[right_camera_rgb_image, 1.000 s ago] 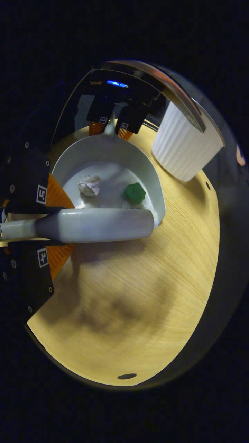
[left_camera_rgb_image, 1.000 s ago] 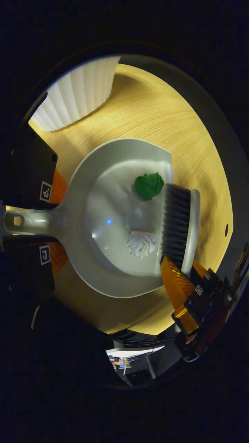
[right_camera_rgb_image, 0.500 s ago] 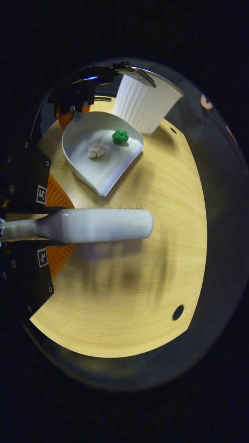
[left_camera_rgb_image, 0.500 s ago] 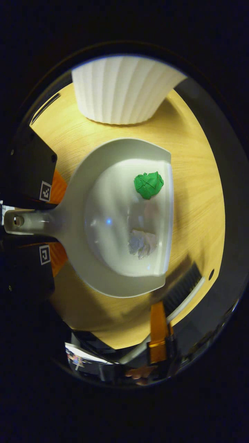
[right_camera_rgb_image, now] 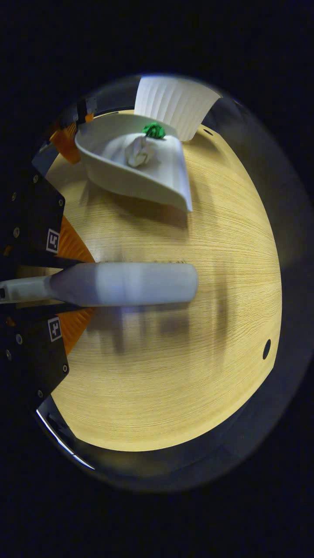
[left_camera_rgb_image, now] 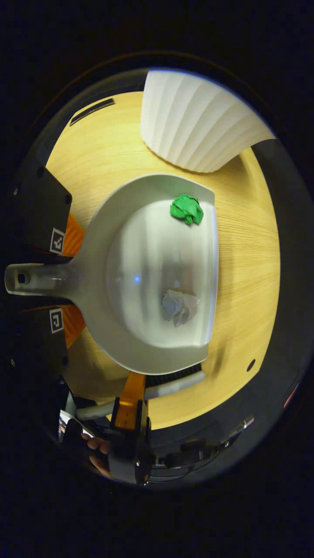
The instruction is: Pick up the small broom and dustpan from the desktop, sweep the trash into the dustpan with the broom, and then empty the trash into the garbage bin.
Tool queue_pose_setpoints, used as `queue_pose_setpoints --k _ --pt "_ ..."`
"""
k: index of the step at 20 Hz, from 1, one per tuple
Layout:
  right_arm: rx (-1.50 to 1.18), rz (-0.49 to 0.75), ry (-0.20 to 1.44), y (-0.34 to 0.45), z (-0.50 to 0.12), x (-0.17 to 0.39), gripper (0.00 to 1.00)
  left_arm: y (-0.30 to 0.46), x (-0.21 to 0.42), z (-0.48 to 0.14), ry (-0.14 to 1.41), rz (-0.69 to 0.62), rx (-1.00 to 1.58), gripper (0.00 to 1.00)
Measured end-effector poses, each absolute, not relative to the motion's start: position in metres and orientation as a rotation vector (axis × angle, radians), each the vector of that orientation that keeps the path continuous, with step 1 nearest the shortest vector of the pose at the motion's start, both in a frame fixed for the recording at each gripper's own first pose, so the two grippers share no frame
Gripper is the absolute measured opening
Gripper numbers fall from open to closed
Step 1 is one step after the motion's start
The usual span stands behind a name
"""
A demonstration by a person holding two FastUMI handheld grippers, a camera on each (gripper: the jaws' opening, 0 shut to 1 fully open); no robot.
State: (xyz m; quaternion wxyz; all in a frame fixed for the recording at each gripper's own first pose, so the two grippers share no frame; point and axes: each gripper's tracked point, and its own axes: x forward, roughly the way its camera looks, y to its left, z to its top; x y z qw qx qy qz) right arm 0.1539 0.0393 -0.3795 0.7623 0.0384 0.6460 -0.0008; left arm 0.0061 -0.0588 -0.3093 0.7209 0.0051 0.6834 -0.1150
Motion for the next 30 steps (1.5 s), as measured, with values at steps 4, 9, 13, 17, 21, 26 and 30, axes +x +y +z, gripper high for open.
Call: queue_pose_setpoints --k 4,9,13,17,21,26,30 --pt "0.112 -0.001 1.361 0.038 -0.370 0.161 0.50 -0.049 0.022 -0.275 1.410 -0.272 0.063 0.31" --pt "0.121 0.011 1.338 0.038 -0.367 0.164 0.68 -0.047 0.053 -0.185 1.288 -0.299 0.033 0.30" --pt "0.132 0.050 1.332 0.044 -0.365 0.160 0.72 -0.006 0.087 -0.117 1.227 -0.232 0.027 0.30" --pt "0.148 0.061 1.317 0.044 -0.360 0.161 0.74 0.083 0.113 -0.090 1.218 -0.086 0.064 0.30" --pt "0.170 0.034 1.304 0.037 -0.357 0.163 0.76 0.196 0.122 -0.096 1.280 0.081 0.245 0.30" --pt "0.187 0.019 1.312 0.034 -0.355 0.161 0.76 0.254 0.134 -0.106 1.369 0.160 0.479 0.30" --pt "0.192 0.024 1.311 0.034 -0.355 0.163 0.76 0.291 0.149 -0.089 1.386 0.154 0.798 0.31"
